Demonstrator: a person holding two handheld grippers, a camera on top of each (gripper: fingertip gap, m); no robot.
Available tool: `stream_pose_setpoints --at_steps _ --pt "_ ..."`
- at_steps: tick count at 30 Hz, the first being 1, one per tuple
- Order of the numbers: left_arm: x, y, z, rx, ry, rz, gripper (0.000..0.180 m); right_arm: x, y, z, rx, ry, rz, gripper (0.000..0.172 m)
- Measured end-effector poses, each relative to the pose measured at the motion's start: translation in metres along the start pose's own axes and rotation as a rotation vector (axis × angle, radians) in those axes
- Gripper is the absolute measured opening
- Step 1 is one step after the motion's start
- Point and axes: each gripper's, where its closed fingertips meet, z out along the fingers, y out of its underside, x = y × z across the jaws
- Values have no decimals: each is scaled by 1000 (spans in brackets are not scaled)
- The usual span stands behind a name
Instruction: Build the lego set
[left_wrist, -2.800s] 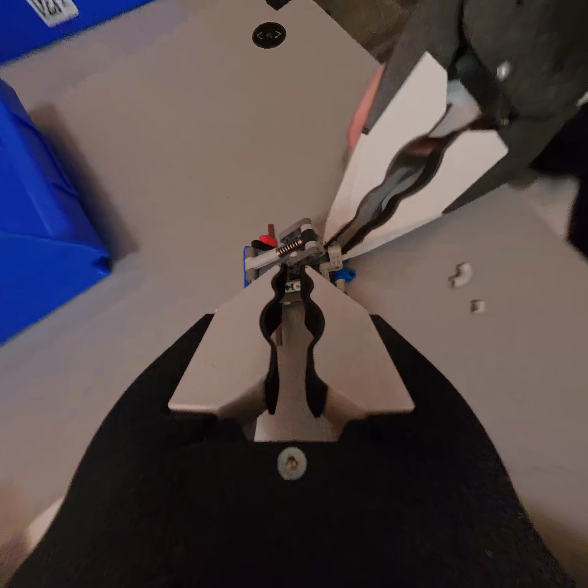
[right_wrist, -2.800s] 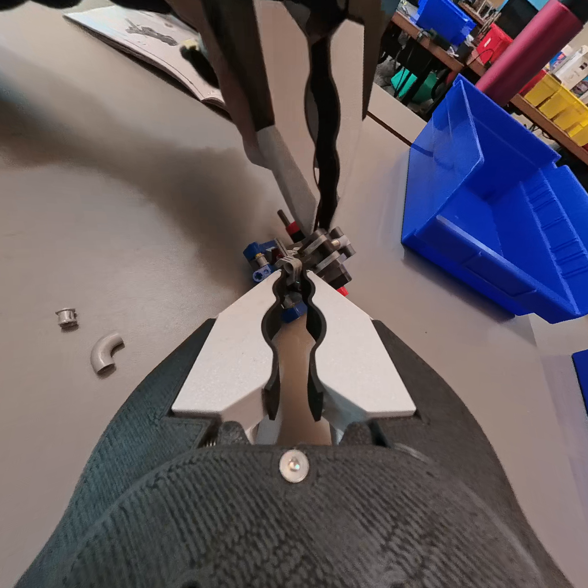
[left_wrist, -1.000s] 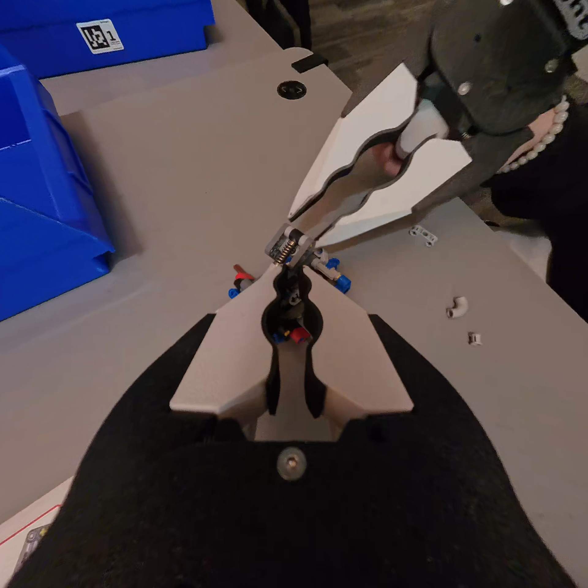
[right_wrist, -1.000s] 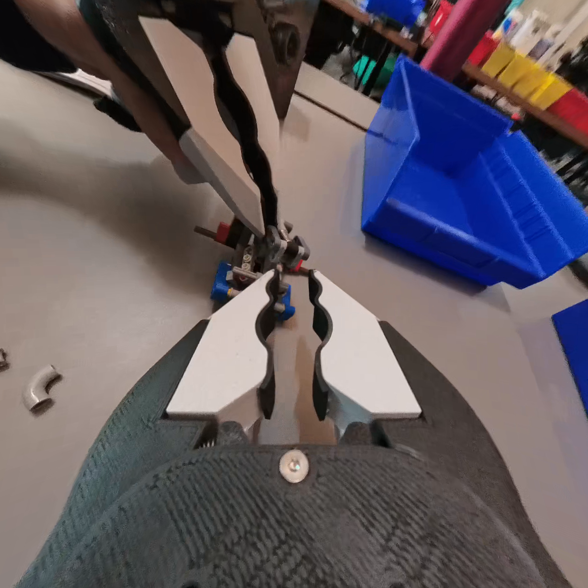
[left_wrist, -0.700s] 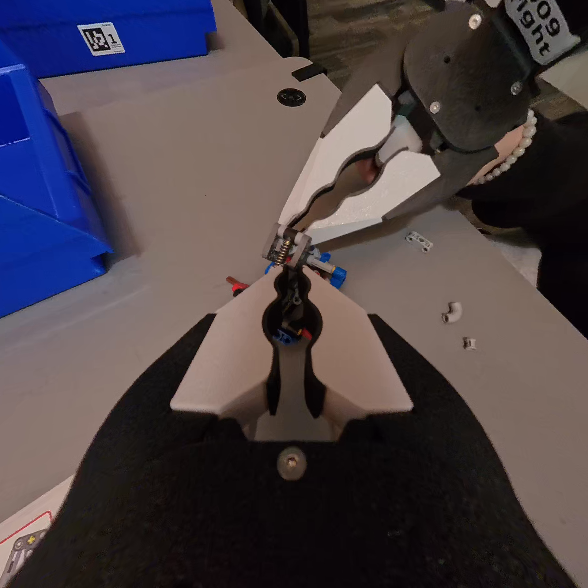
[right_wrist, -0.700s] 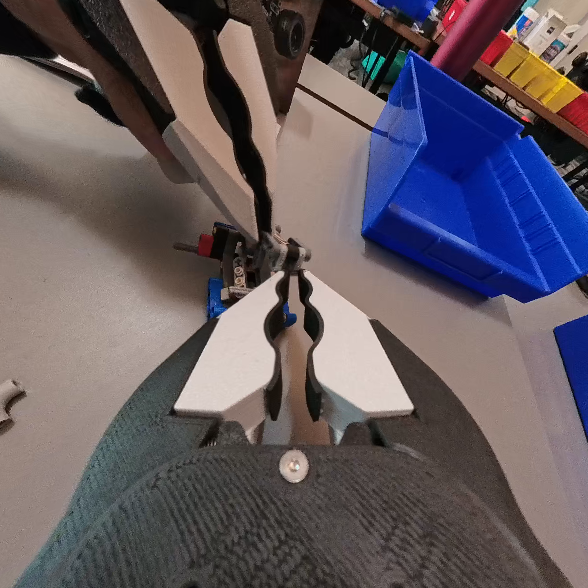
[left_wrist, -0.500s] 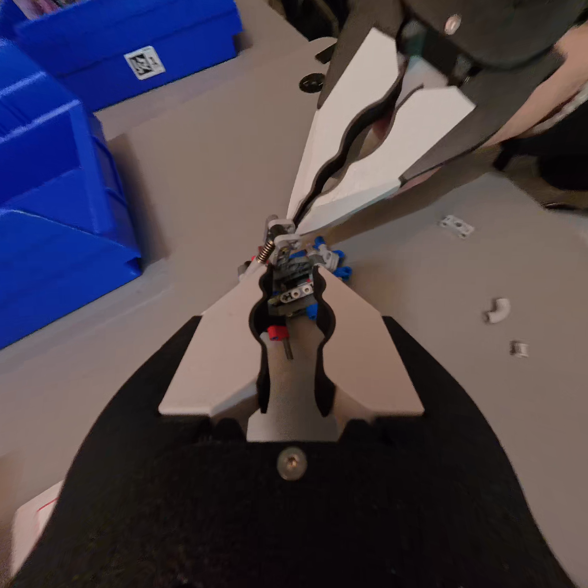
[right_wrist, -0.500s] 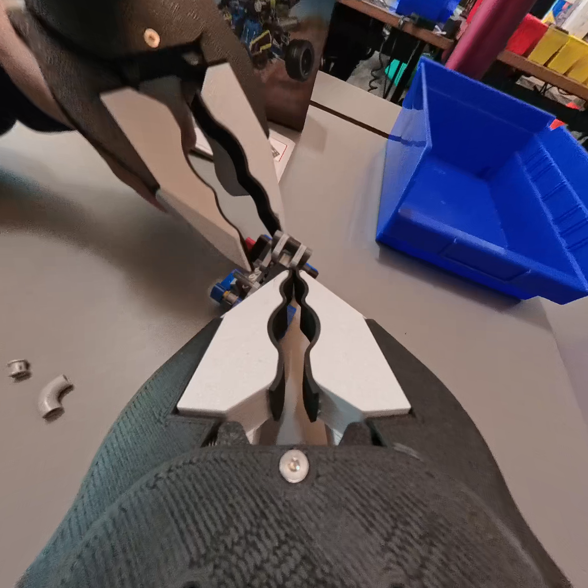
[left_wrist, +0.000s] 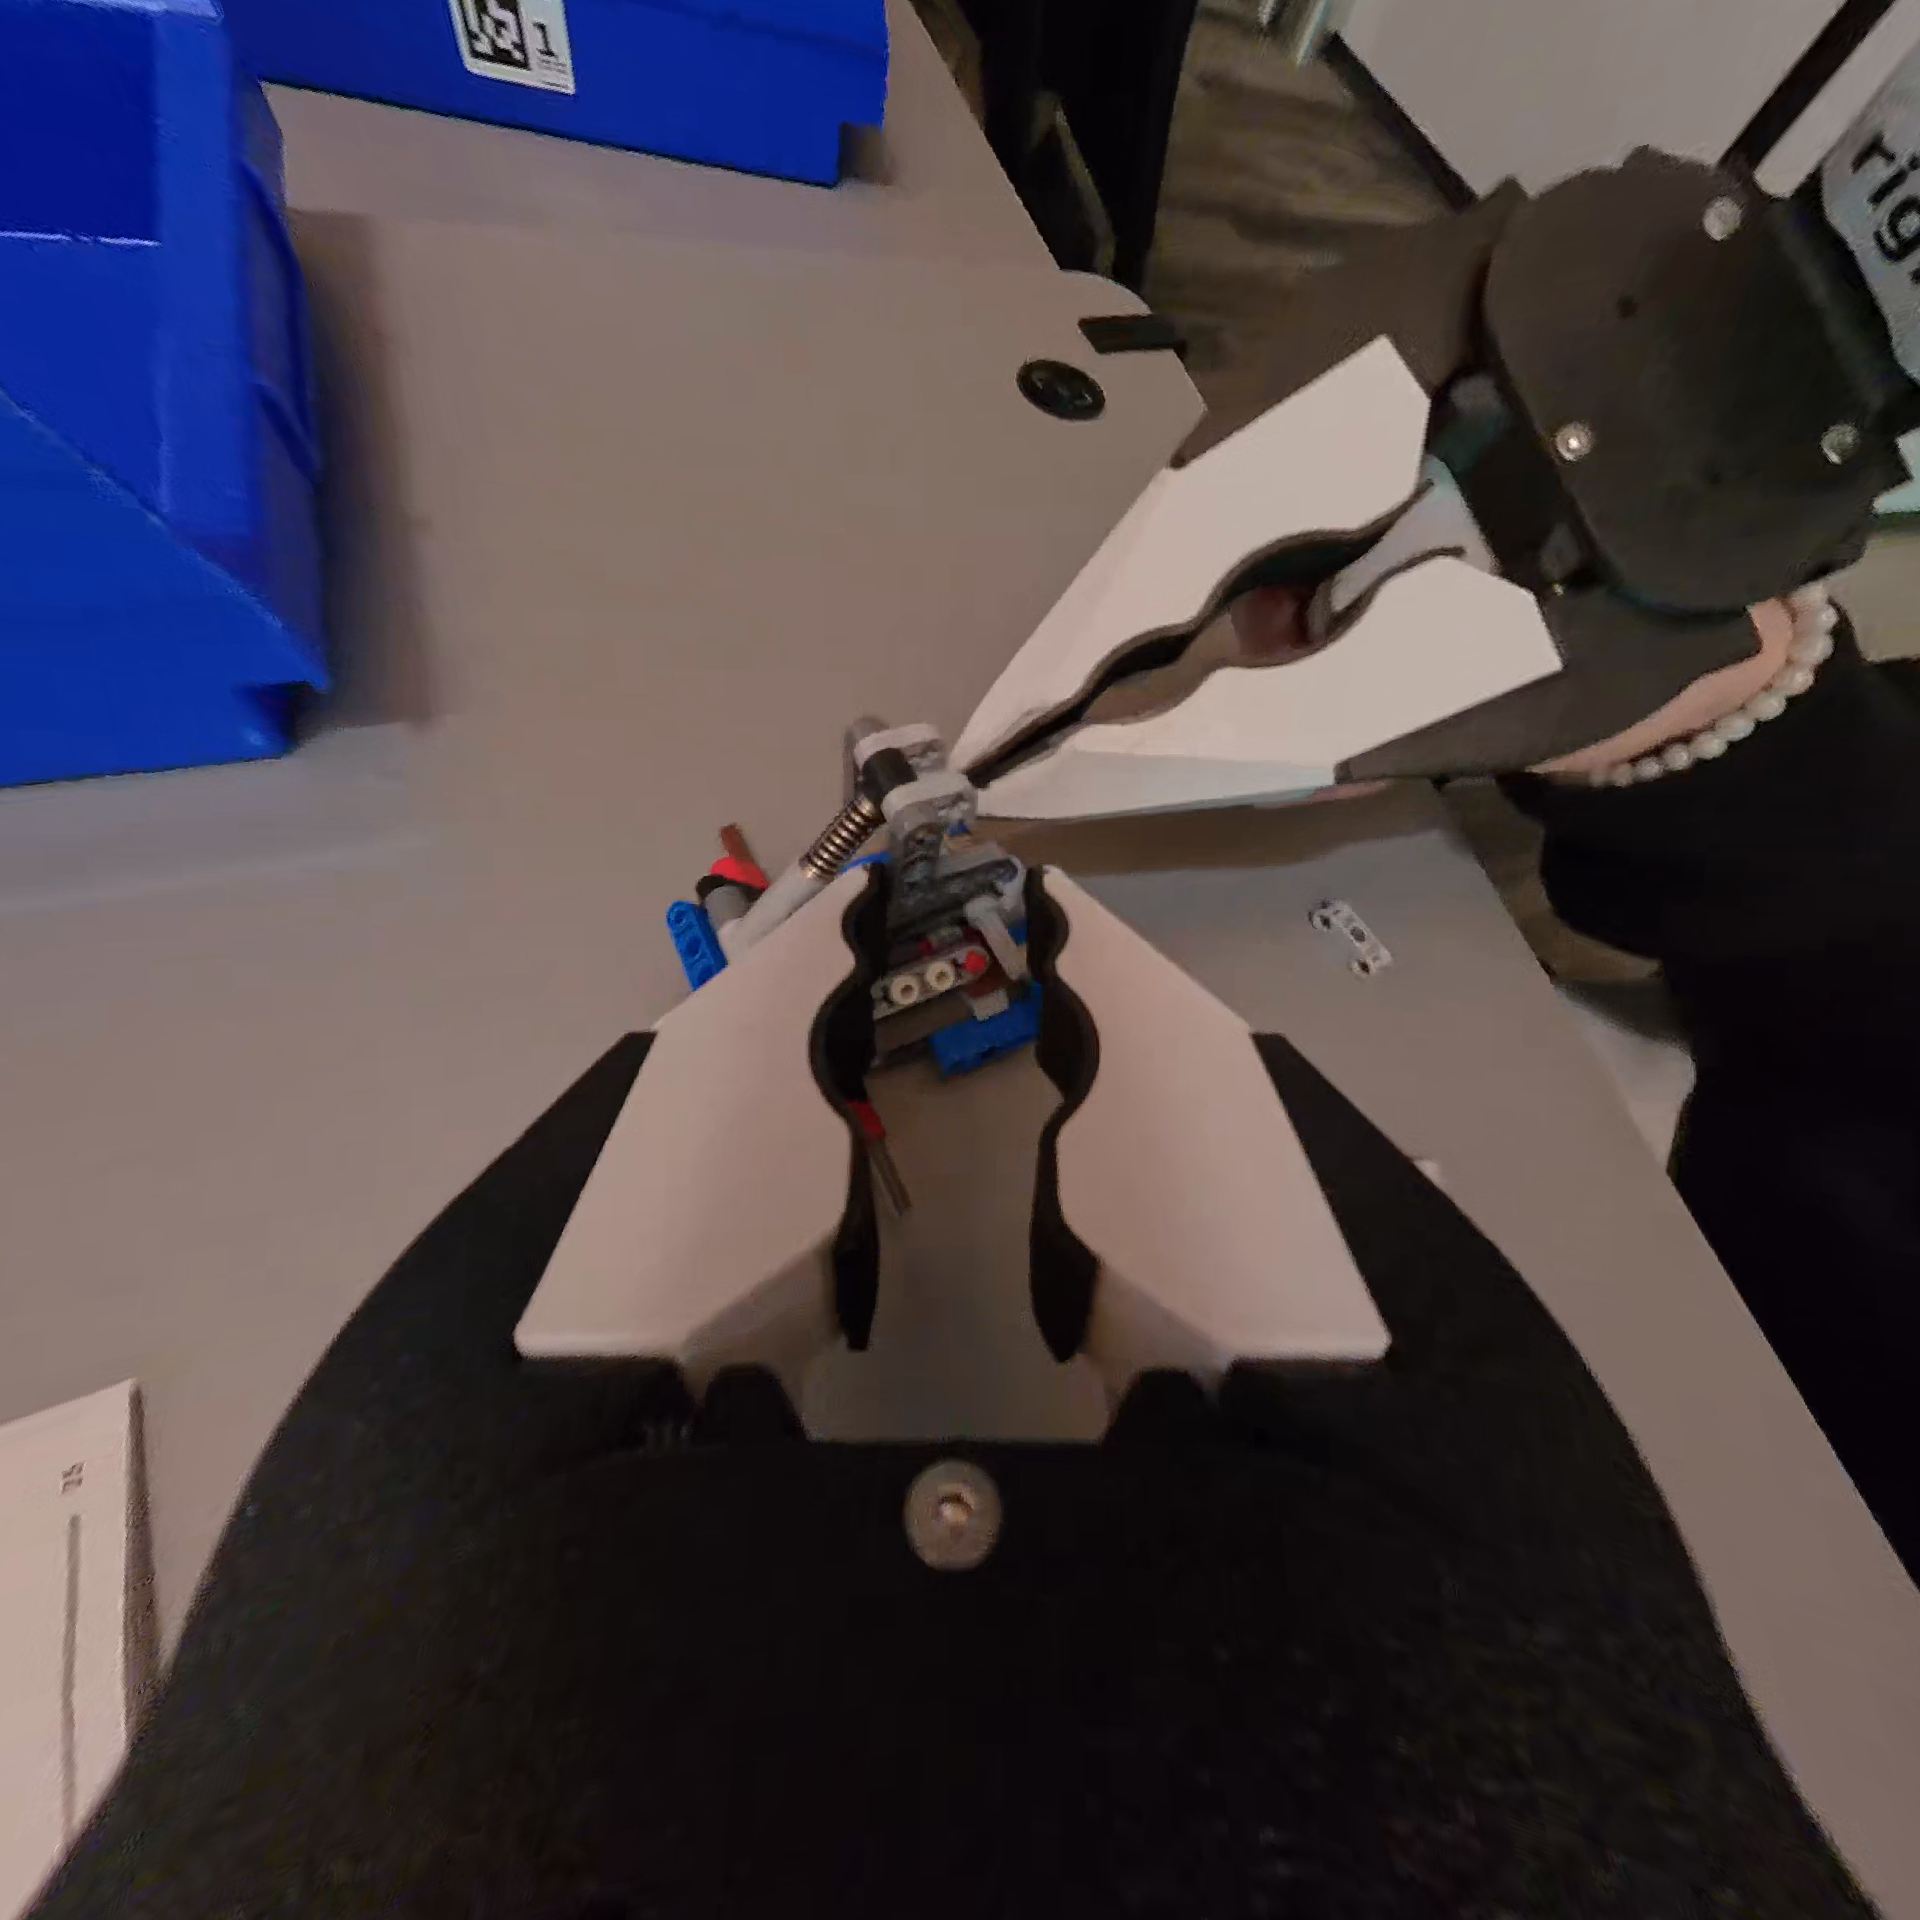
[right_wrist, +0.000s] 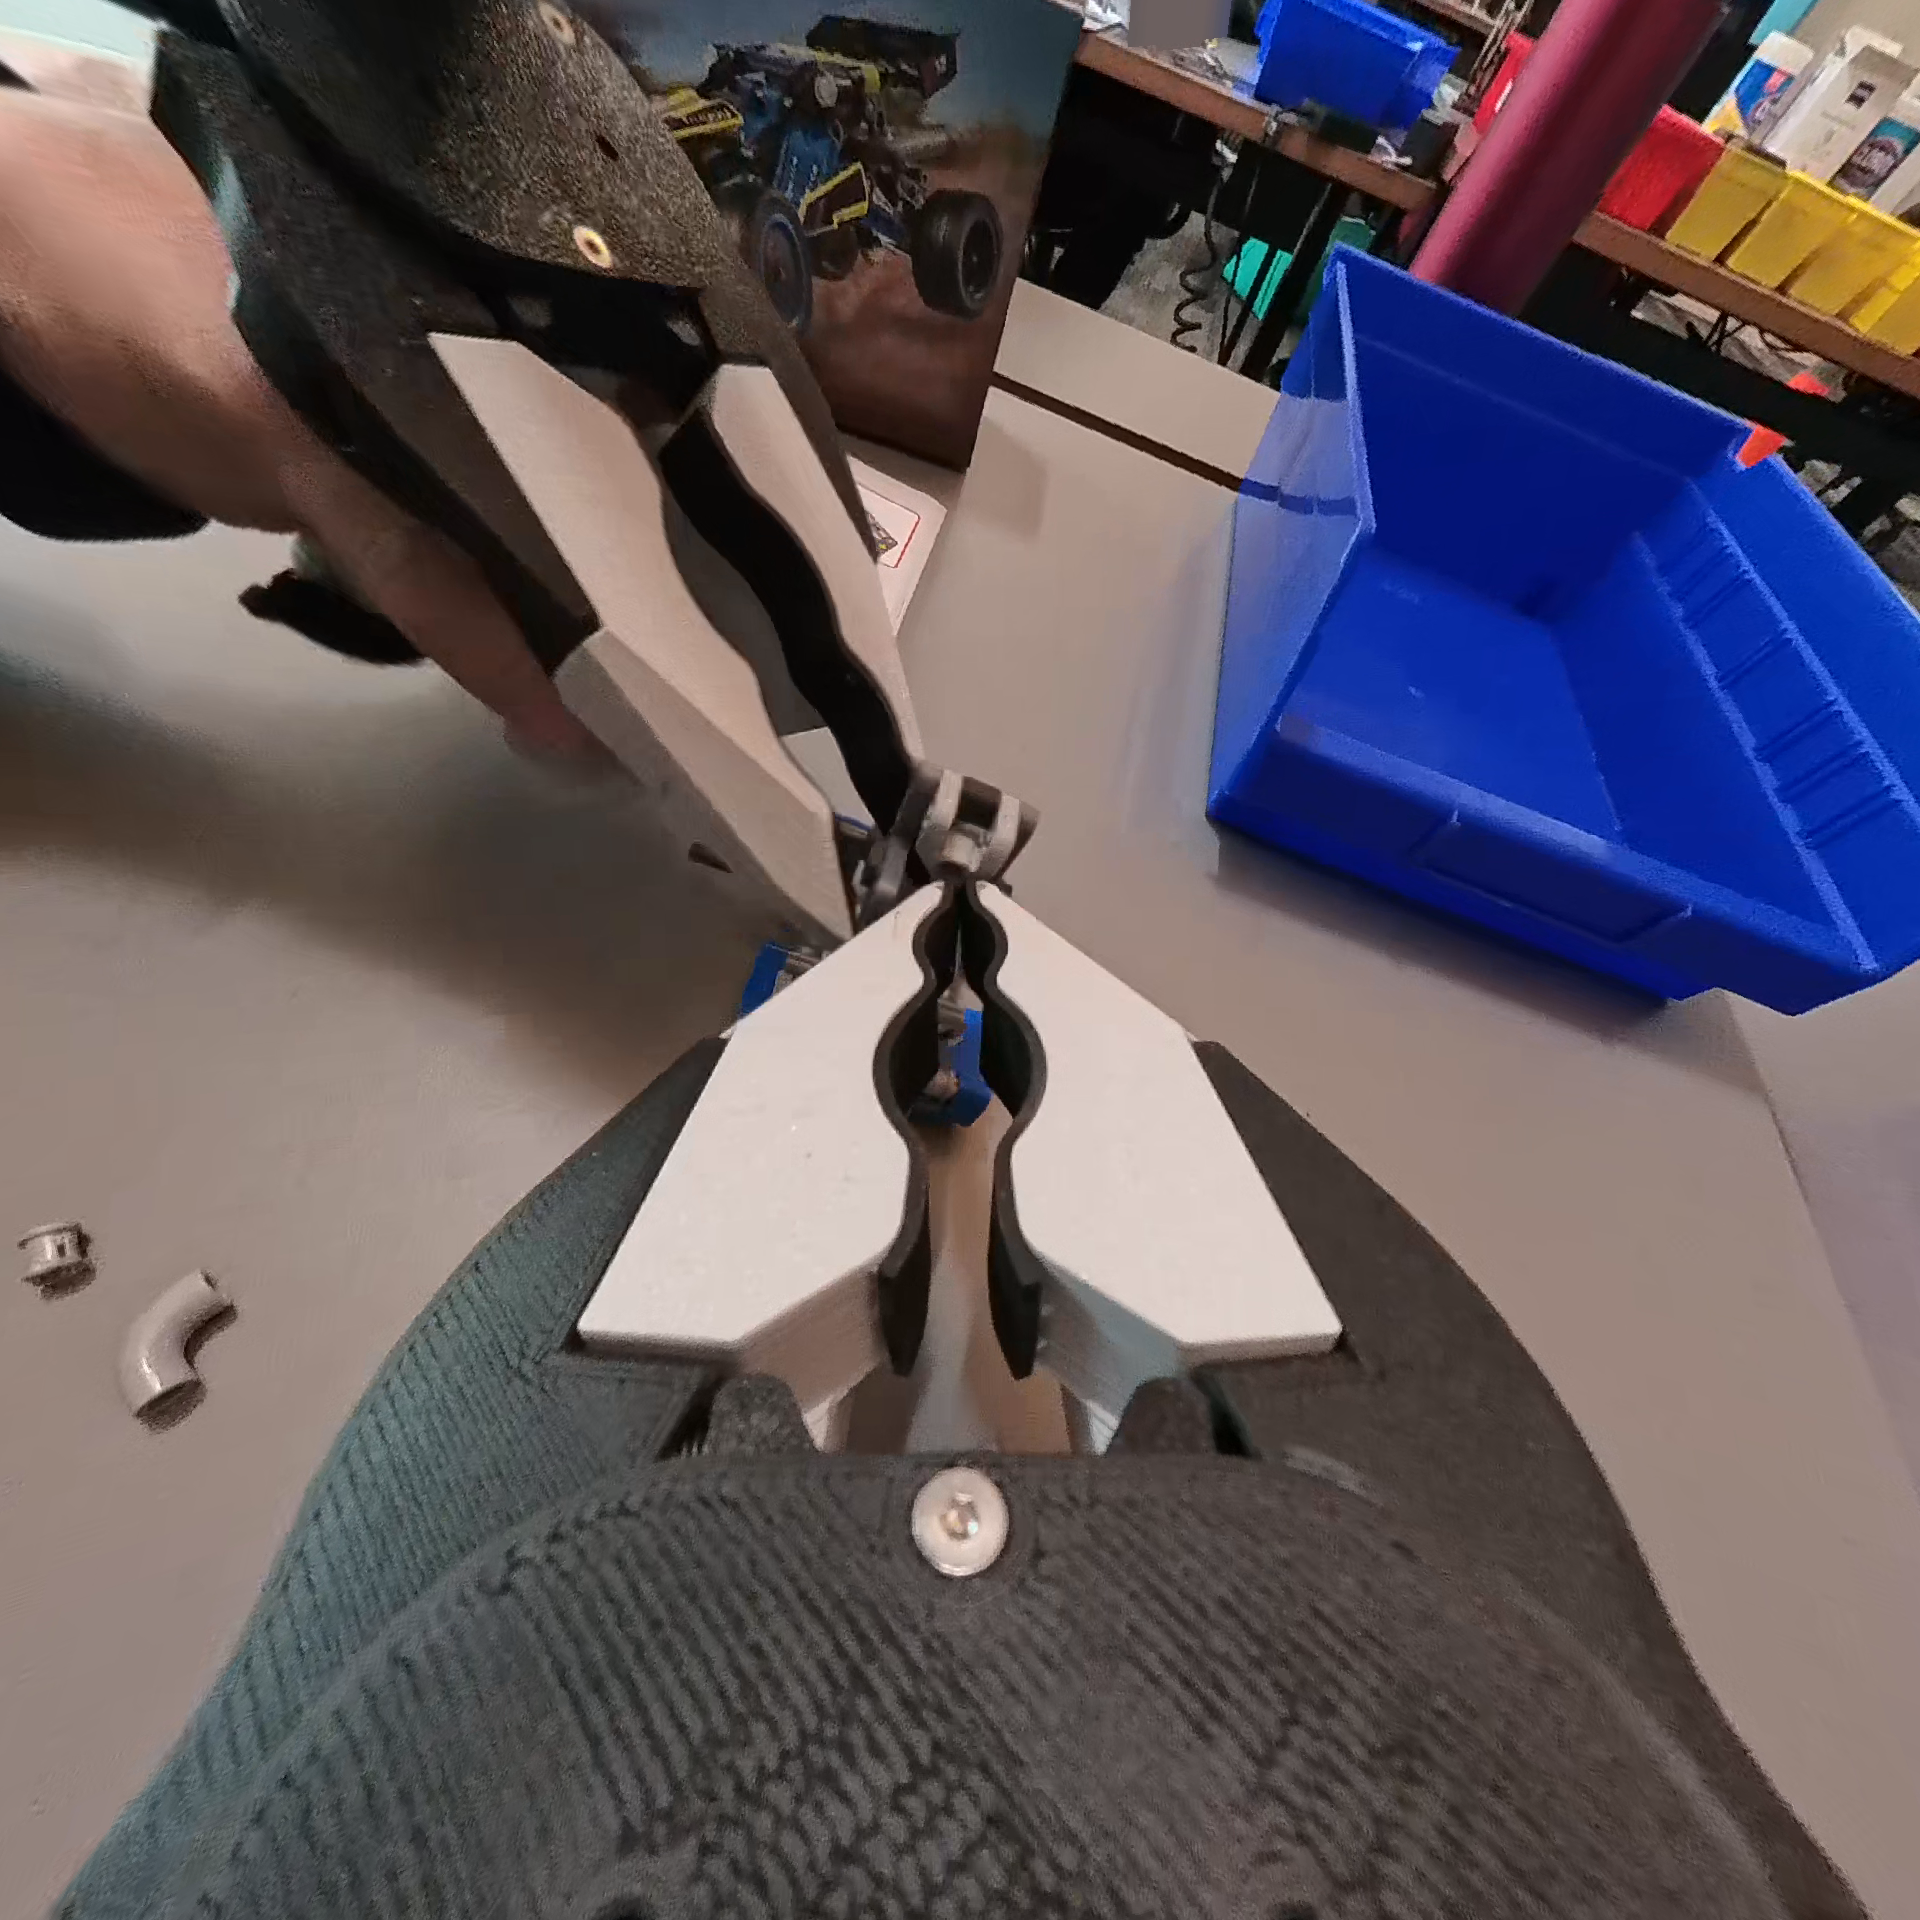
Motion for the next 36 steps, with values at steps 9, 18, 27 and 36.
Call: stream_pose_setpoints --at_steps 9,18,27,36 --pt "1 -4 -2 57 76 -182 19 3 -4 -1 14 64 -91 0" --pt "6 -3 -5 61 189 -265 19 3 -9 -3 26 160 -429 20" --pt "3 14 -8 -108 36 42 19 -16 26 -9 -160 48 -367 29" --pt "-1 17 -6 -151 -24 139 19 -25 24 -5 -144 109 -599 19"
